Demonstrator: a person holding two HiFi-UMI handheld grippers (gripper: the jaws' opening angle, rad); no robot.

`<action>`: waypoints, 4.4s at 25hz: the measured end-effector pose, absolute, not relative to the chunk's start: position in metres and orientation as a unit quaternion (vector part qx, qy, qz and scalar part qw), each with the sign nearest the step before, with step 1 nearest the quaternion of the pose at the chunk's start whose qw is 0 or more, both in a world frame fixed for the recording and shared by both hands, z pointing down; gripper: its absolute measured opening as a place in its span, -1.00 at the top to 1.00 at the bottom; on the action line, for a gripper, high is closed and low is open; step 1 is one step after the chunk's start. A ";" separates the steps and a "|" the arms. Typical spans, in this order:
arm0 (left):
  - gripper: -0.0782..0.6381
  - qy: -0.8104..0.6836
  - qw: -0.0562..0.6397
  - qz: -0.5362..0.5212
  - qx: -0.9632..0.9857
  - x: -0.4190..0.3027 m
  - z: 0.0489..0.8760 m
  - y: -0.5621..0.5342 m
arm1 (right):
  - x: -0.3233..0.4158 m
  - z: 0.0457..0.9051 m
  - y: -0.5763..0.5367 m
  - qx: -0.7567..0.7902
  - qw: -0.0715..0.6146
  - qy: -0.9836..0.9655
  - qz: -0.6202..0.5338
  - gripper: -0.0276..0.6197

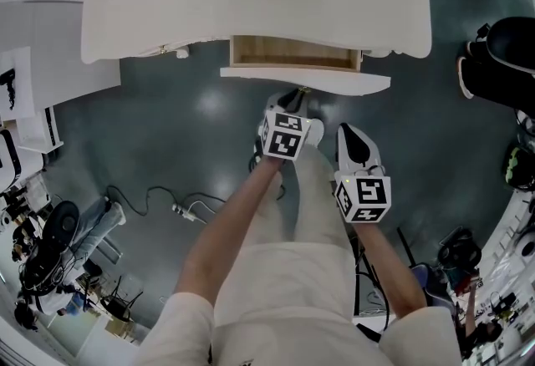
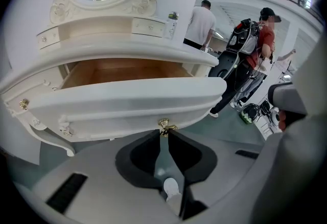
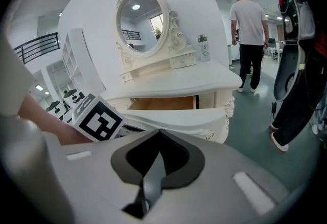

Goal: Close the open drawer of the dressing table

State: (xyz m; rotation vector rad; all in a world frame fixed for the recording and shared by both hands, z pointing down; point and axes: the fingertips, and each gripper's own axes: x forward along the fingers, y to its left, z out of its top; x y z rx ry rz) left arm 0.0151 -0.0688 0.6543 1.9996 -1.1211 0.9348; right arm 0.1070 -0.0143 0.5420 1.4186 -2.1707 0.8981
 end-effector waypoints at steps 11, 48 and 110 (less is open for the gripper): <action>0.64 -0.432 0.311 0.353 0.769 0.015 0.653 -0.088 | 0.109 0.544 -0.020 0.514 0.197 -0.771 0.321 0.91; 0.64 -0.451 0.311 0.337 0.766 0.012 0.652 -0.138 | 0.110 0.542 -0.052 0.513 0.191 -0.772 0.322 0.91; 0.64 -0.467 0.296 0.331 0.764 0.013 0.649 -0.185 | 0.113 0.543 -0.089 0.521 0.189 -0.770 0.316 0.91</action>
